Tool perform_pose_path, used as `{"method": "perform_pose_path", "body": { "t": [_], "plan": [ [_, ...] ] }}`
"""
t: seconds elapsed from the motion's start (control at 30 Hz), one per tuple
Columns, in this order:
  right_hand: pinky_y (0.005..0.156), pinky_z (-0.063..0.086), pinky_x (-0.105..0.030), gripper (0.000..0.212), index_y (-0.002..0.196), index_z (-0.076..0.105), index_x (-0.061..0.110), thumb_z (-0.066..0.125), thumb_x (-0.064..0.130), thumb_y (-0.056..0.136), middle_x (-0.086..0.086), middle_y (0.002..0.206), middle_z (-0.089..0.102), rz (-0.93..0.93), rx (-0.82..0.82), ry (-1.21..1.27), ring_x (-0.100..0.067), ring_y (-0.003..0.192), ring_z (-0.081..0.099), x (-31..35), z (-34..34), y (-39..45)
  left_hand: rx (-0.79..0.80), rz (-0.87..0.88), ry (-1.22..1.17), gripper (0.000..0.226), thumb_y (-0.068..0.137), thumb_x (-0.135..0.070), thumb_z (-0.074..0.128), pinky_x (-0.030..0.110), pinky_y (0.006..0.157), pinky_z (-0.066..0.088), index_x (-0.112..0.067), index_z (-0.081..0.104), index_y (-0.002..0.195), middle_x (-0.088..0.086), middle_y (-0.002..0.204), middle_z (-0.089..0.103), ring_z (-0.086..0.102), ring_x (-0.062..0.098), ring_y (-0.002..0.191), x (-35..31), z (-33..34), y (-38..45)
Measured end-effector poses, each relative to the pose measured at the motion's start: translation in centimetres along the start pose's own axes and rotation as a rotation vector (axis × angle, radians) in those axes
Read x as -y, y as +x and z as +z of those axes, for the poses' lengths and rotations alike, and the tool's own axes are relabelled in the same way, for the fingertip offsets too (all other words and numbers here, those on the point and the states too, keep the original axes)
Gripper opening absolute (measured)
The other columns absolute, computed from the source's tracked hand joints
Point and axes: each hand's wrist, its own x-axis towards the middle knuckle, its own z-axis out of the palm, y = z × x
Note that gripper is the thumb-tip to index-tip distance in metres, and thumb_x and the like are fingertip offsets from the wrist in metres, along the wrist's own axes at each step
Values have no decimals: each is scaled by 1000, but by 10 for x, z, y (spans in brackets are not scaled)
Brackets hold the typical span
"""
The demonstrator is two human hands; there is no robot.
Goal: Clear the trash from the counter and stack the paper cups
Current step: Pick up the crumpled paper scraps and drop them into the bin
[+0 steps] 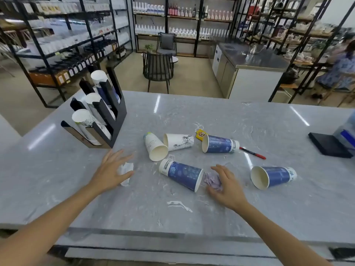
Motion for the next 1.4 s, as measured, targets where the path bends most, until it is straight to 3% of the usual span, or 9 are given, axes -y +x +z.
{"method": "perform_pose_path", "body": {
  "t": [0.17,0.3,0.43,0.6,0.8,0.93,1.1,1.27,1.4],
  "plan": [
    [112,36,-32,63,144,49,36,72,51,87,1,159,42,-69,91,-2,-23,144,43,-23,14,9,123,-75,-13,61,84,-51,75,41,123,16,-50,51,139,-3,166,24,6,22,155,10,13,1],
    [111,32,-27,58,142,50,40,70,52,89,3,159,42,-94,128,23,-20,143,42,-35,24,15,188,-105,-71,56,86,-45,75,36,118,27,-51,54,137,-3,162,29,24,20,149,11,21,-1],
    [112,35,-30,54,140,52,43,68,55,91,2,158,40,-51,130,35,-19,142,41,-42,26,20,148,-95,-158,46,88,-30,77,24,109,30,-44,64,130,-3,153,37,39,9,135,8,28,-9],
    [105,35,-21,49,137,61,30,71,47,92,2,142,54,-53,115,53,-19,129,51,-47,24,25,60,-113,-216,48,84,-24,81,26,104,37,-46,62,123,-7,142,49,49,10,129,4,33,-16],
    [98,35,-18,48,133,63,27,78,33,89,10,125,62,-49,57,186,-10,113,56,-40,14,25,-32,-129,-272,61,84,-17,81,25,107,35,-26,56,139,-5,137,54,52,12,125,-14,32,-21],
    [87,33,5,43,126,58,39,78,30,90,35,115,57,-21,-7,278,11,100,57,-27,2,18,-113,-167,-374,63,82,-19,83,22,101,37,-23,56,139,-12,131,56,52,4,118,-40,25,-29],
    [89,46,-14,47,124,63,34,85,33,82,18,116,64,0,-89,395,3,106,63,-8,-16,3,-189,-199,-468,54,81,-18,83,20,96,41,-18,63,131,-8,127,61,57,8,113,-72,10,-46],
    [83,42,-5,45,120,62,41,83,42,80,29,116,61,11,-88,467,19,106,57,19,-26,-11,-189,-200,-550,41,82,-22,82,27,92,48,-26,68,120,-11,119,66,61,10,109,-94,-4,-73],
    [79,47,-3,42,117,65,39,85,36,81,27,113,67,29,-90,589,15,102,62,42,-21,-19,-181,-200,-626,40,81,-27,82,26,91,51,-37,69,118,-20,116,69,63,2,109,-102,-7,-99]
  ]
}}
